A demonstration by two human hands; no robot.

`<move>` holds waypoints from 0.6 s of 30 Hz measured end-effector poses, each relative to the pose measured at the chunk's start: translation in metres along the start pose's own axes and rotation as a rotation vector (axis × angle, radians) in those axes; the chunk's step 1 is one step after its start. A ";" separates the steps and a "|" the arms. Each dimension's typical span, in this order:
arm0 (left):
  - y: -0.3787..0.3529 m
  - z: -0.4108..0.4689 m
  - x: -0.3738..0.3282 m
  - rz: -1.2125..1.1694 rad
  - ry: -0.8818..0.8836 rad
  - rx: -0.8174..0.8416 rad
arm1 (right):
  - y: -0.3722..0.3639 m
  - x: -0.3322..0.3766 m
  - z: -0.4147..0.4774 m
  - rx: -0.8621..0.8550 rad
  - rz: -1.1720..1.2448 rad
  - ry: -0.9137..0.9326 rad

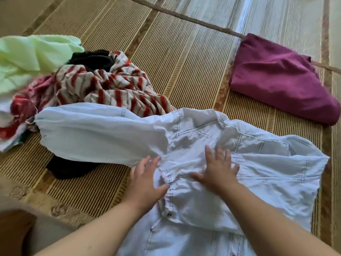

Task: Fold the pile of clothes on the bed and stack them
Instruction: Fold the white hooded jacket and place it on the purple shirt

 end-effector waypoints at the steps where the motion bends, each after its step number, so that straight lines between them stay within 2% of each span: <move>1: 0.024 0.002 0.007 -0.125 0.051 -0.115 | 0.013 0.025 -0.003 -0.070 0.009 0.076; 4: 0.082 0.004 0.051 -0.466 0.339 -0.364 | 0.055 0.107 -0.010 -0.224 0.025 0.323; 7: 0.127 -0.001 0.099 -0.724 0.615 -0.645 | 0.095 0.183 -0.007 -0.318 0.031 0.494; 10: 0.162 -0.006 0.136 -0.854 0.777 -0.832 | 0.127 0.250 0.005 -0.308 0.111 0.605; 13: 0.182 0.004 0.171 -1.050 0.765 -0.859 | 0.139 0.307 0.024 -0.175 0.133 0.661; 15: 0.188 0.015 0.182 -1.142 0.694 -0.765 | 0.140 0.330 0.035 -0.100 -0.031 0.662; 17: 0.195 0.023 0.191 -1.111 0.650 -0.654 | 0.146 0.345 0.040 -0.114 -0.195 0.678; 18: 0.200 0.024 0.195 -1.083 0.641 -0.644 | 0.154 0.349 0.041 -0.146 -0.199 0.687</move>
Point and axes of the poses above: each hand's wrist, its own z-axis towards the middle knuckle, its own y-axis out of the back of the hand, x = y × z, the point moved 9 cm from there along z, towards the middle knuckle, and after that the axes turned 9 degrees about -z, right-handed, at the moved point
